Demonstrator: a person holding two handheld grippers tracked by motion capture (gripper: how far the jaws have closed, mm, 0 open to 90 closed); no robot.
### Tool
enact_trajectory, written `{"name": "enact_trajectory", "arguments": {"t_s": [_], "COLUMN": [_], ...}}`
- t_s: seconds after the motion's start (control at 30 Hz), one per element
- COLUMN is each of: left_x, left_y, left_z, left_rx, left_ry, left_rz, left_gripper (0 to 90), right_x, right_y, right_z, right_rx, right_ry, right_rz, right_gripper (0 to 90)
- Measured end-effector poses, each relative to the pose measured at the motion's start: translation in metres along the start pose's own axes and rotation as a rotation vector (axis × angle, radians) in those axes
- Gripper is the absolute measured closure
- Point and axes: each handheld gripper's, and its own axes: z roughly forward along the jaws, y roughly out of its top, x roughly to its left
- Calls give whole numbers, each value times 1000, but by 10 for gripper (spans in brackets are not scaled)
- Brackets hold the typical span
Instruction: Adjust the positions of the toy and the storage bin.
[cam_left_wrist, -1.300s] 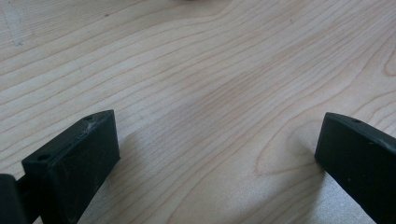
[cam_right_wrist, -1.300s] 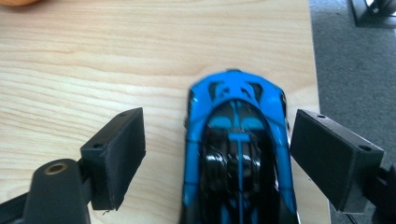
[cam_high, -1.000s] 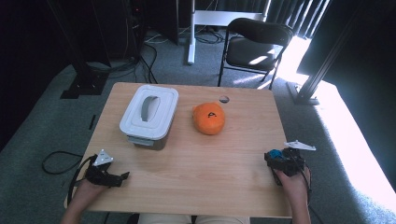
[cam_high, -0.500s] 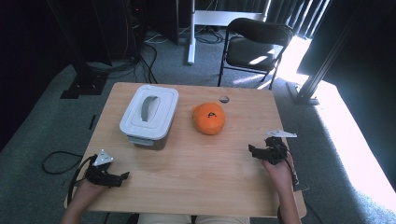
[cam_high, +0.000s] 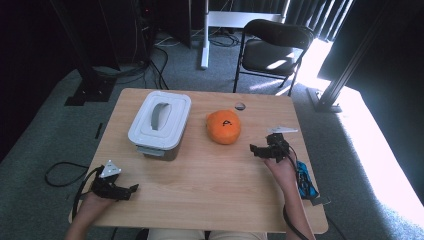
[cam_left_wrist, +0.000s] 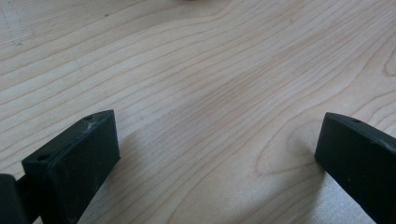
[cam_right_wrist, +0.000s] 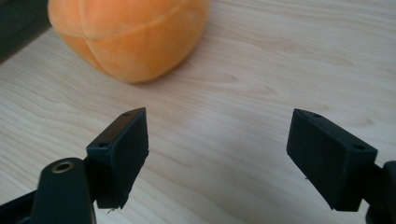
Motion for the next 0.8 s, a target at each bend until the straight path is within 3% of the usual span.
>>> {"name": "enact_trajectory", "arguments": {"t_s": [0.23, 0.3, 0.4, 0.5, 0.6, 0.8], "left_x": [0, 0, 0, 0, 0, 0], "left_y": [0, 0, 0, 0, 0, 0], "left_z": [0, 0, 0, 0, 0, 0], "left_rx": [0, 0, 0, 0, 0, 0], "left_ry": [0, 0, 0, 0, 0, 0], "left_rz": [0, 0, 0, 0, 0, 0], "left_gripper": [3, 3, 4, 3, 3, 3], "right_x": [15, 27, 31, 44, 50, 62], "right_y": [11, 14, 15, 17, 18, 22], "right_z": [13, 22, 25, 35, 40, 58], "right_rx": [-9, -20, -25, -9, -1, 15], "right_ry": [39, 55, 65, 83, 84, 40], "right_rz": [-16, -21, -21, -42, -44, -18], "right_gripper": [226, 238, 258, 263, 286, 341]}}
